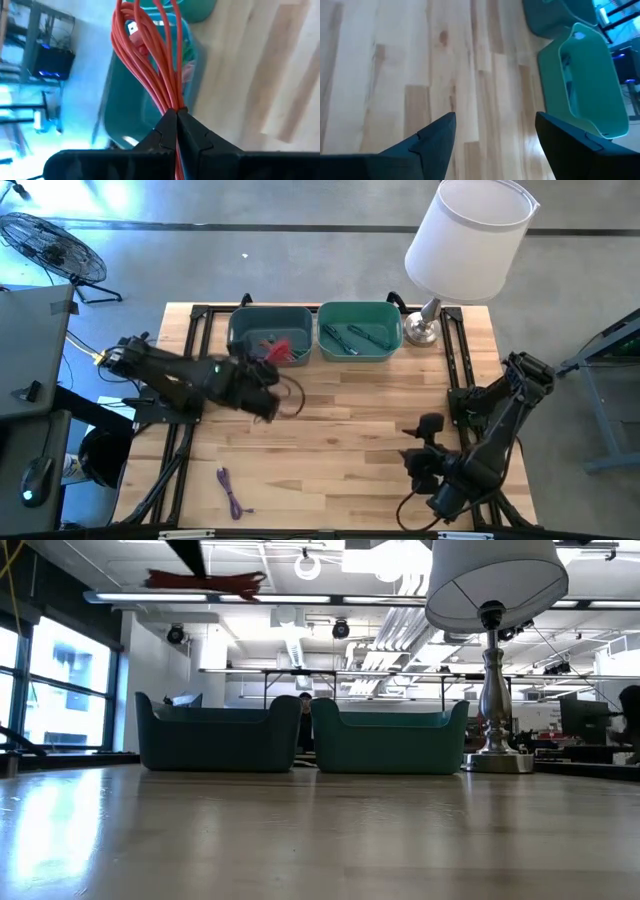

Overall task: Pick & Place USB Port
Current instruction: Put the orange usb cable into the blue bin

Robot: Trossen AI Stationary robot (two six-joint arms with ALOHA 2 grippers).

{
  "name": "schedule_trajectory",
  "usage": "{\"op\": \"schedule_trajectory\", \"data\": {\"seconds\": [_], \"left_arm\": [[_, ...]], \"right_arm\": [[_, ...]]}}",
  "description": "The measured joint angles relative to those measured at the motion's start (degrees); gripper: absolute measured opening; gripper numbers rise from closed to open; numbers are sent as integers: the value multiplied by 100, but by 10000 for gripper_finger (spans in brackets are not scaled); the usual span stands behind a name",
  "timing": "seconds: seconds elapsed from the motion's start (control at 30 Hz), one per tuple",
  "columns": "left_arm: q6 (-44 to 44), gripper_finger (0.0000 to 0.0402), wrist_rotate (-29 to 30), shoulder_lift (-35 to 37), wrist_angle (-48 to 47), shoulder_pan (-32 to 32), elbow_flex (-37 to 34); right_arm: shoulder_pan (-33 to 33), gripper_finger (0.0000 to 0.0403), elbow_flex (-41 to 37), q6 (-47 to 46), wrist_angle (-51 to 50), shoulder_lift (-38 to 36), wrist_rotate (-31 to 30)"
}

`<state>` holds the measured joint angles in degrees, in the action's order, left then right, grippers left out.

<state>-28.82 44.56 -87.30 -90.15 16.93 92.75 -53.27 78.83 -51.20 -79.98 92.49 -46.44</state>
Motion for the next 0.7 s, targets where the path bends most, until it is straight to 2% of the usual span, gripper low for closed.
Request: {"op": "schedule_trajectory", "data": {"seconds": [0.17, 0.4, 0.57, 0.7], "left_arm": [[1686, 0, -141, 66, 19, -1116, 134], [3589, 0, -821, 29, 440, -2901, 131], [4870, 0, -1643, 12, 1197, -3792, 131], [5398, 0, -2190, -38, 1557, -4297, 131]], "right_arm": [[223, 265, 0, -156, 77, 0, -55], [340, 265, 0, -590, 154, 0, -12], [336, 265, 0, -895, 246, 0, -20], [338, 265, 0, -1059, 322, 0, -55]]}}
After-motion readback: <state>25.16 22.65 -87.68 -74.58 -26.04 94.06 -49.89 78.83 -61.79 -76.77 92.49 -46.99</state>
